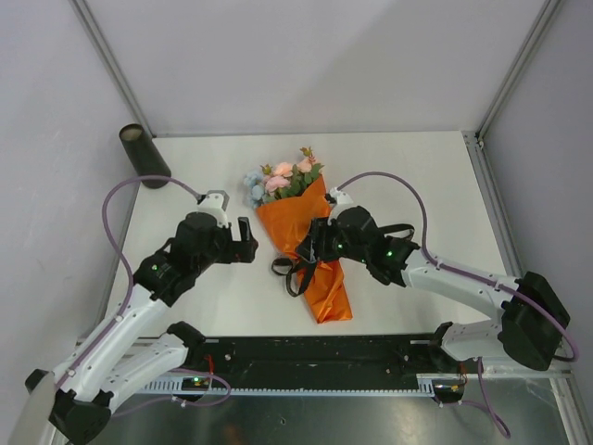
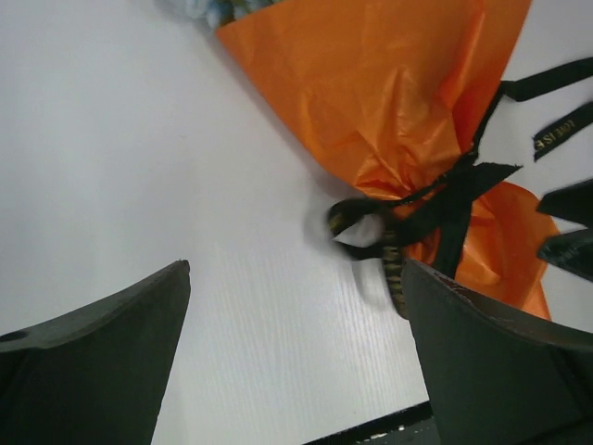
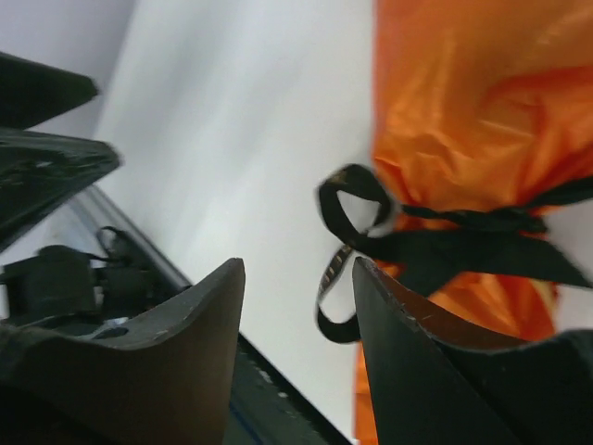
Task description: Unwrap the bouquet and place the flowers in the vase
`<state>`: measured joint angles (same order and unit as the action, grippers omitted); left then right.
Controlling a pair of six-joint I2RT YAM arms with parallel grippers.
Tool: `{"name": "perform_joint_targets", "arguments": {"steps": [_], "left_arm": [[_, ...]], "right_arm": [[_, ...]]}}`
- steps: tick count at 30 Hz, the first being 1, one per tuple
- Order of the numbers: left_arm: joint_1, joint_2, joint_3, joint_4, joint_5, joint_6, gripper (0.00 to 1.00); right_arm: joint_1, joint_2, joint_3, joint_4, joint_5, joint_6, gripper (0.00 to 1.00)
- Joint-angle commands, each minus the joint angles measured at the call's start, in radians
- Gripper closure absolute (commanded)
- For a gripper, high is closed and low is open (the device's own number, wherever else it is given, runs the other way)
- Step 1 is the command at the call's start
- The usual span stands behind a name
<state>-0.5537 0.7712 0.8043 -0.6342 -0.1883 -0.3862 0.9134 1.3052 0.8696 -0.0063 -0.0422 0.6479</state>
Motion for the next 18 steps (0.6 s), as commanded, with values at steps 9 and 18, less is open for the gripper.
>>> {"name": "perform_joint_targets", "arguments": {"steps": [9,18], "left_arm": [[0.004,0.174,0.033,0.19,0.206,-0.215,0.0],[0.041,0.341,-0.026,0.423,0.213,-0.315,0.04]], "right_arm": [[-0.153,0.046,0.03,-0.095,0.13,-0.053,0.51],[-0.148,0.097,0.032,-0.055,0.137,-0.03,0.55]]}}
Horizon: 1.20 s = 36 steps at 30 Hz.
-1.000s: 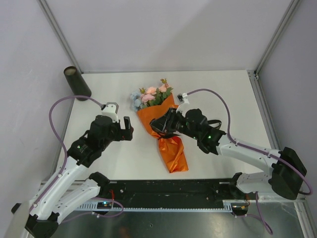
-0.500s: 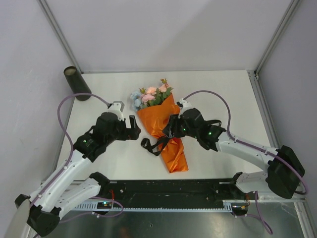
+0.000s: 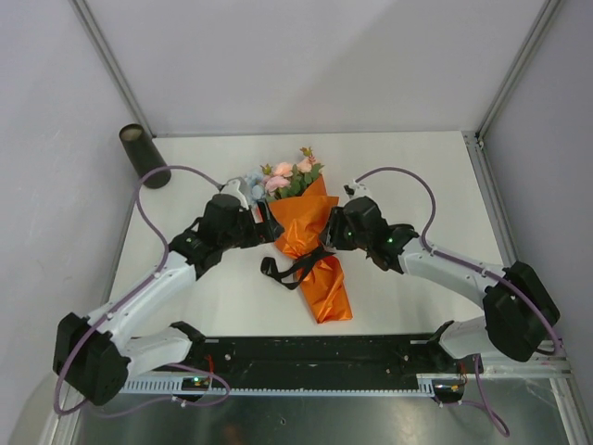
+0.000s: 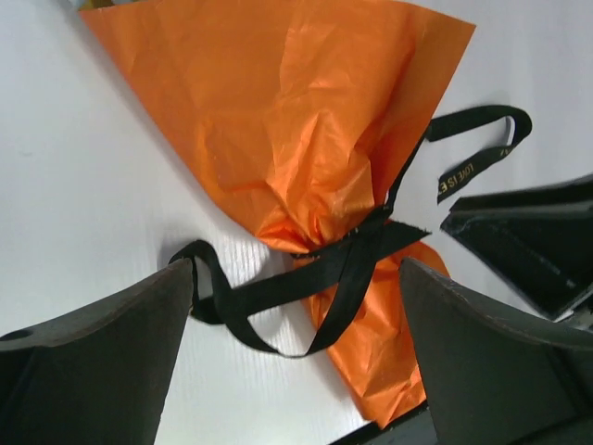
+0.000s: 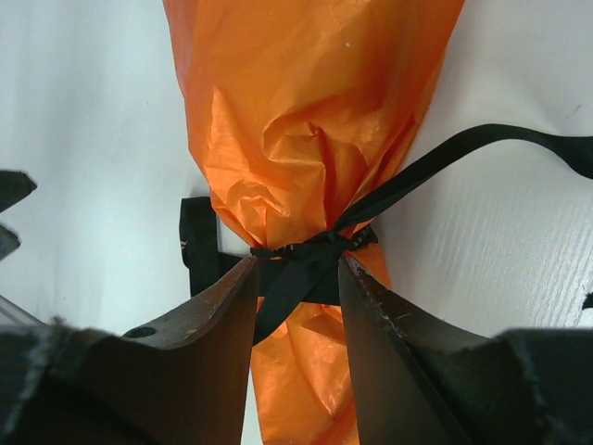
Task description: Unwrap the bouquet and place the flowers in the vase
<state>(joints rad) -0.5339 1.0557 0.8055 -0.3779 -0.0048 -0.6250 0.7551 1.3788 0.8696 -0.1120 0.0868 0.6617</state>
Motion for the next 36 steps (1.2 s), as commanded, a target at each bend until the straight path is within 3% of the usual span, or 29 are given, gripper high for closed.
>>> {"name": "perform_joint_targets", "arguments": {"steps": [1,7,13,19,27,36], "left_arm": [[0.023,0.072,-0.035,0.197,0.035,-0.088,0.05],[0.028,0.176,-0.089,0.348,0.069,-0.147,0.09],[0.043,0.267,-0.095,0.413,0.101,-0.165,0.12],[0.063,0.303,-0.123,0.463,0.124,-0.193,0.14],[0.079,0.285,-0.181,0.492,0.128,-0.208,0.15],[0.12,0.272,-0.21,0.519,0.169,-0.225,0.15]], "right_arm": [[0.011,0.034,0.032,0.066,-0.008,-0.077,0.55],[0.023,0.089,0.032,0.19,-0.119,-0.307,0.55],[0.014,0.145,0.033,0.244,-0.349,-0.616,0.53],[0.04,0.163,0.005,0.284,-0.455,-0.904,0.53],[0.04,0.161,-0.059,0.352,-0.498,-1.053,0.5],[0.041,0.206,-0.094,0.391,-0.461,-1.132,0.53]]}}
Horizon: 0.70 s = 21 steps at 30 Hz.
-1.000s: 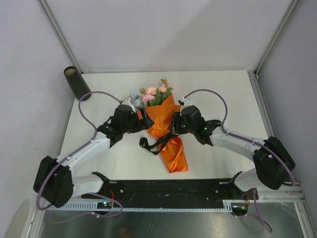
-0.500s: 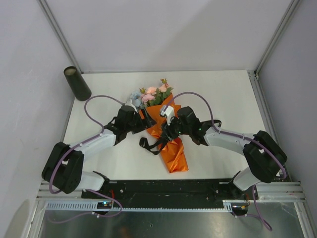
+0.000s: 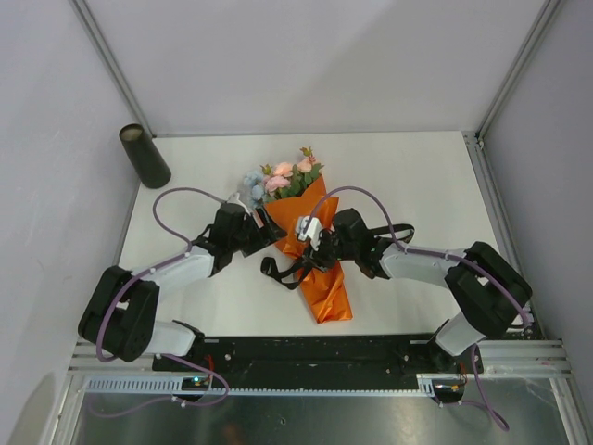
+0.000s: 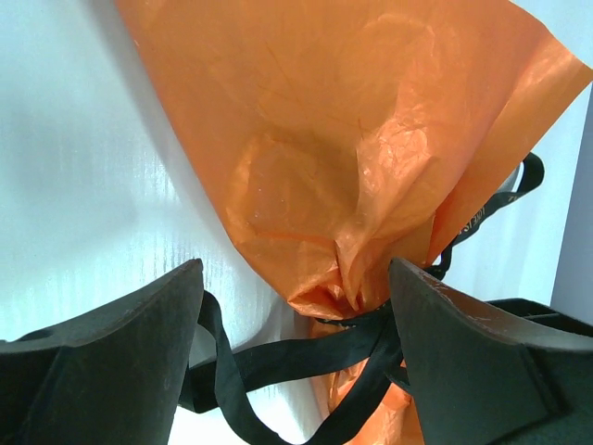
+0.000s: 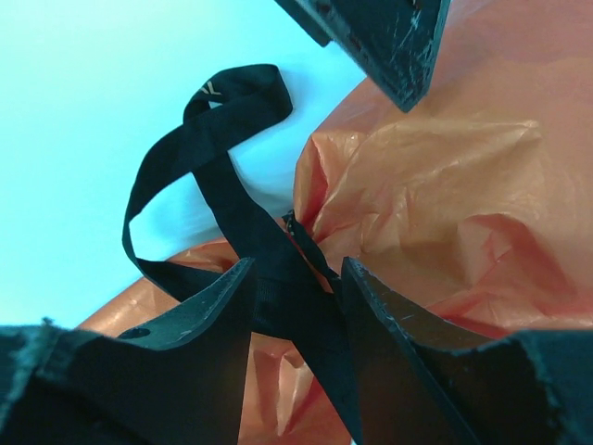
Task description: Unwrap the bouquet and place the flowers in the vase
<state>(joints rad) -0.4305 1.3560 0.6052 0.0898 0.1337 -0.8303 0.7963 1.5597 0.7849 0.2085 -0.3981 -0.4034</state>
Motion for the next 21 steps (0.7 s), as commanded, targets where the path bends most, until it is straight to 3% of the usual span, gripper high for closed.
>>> {"name": "perform_joint_targets", "arguments": {"steps": [1,10,15,21], "left_arm": [[0.018,-0.029,-0.012,0.054,0.033,-0.02,0.15],[0.021,-0.001,-0.015,0.096,0.062,-0.036,0.15],[0.02,0.031,-0.015,0.125,0.08,-0.053,0.16],[0.02,0.067,-0.005,0.145,0.092,-0.06,0.17]], "right_arm": [[0.0,0.03,-0.011,0.078,0.033,-0.072,0.54],[0.024,0.061,-0.022,0.16,0.163,-0.116,0.57],[0.042,0.063,-0.041,0.202,0.232,-0.138,0.79],[0.067,0.001,-0.061,0.235,0.24,-0.129,0.97]]}}
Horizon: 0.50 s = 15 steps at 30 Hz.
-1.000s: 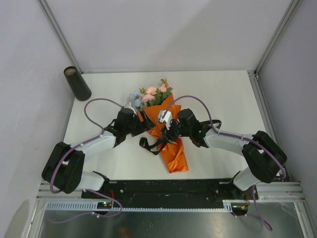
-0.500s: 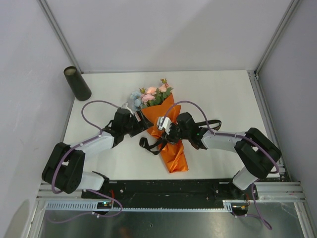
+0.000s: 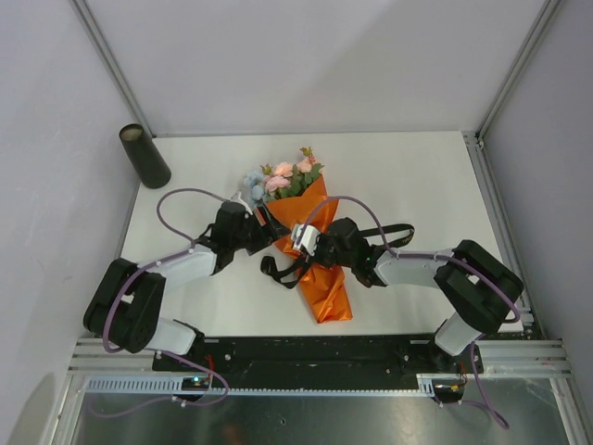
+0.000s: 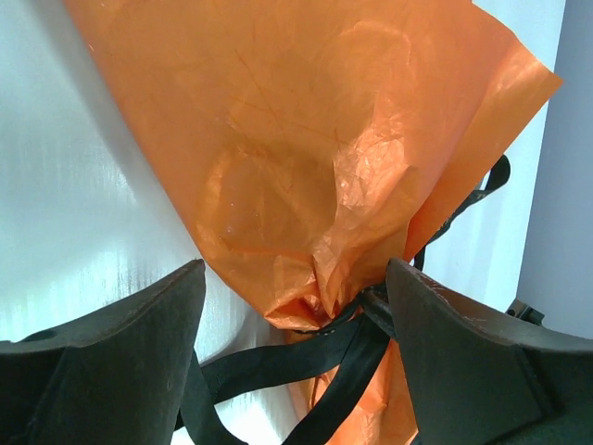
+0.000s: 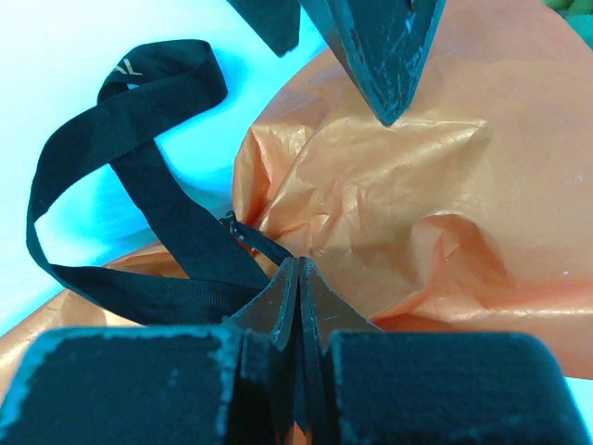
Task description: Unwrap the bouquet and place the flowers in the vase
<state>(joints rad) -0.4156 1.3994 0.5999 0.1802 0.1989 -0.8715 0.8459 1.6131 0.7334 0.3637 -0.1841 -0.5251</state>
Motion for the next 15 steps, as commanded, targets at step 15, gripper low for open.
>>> {"name": "perform_joint_targets", "arguments": {"steps": [15], "left_arm": [[0.001,0.122,0.025,0.1,0.058,-0.033,0.36]], "right_arm": [[0.027,-0.125,-0.043,0.101,-0.044,-0.014,1.0]]}}
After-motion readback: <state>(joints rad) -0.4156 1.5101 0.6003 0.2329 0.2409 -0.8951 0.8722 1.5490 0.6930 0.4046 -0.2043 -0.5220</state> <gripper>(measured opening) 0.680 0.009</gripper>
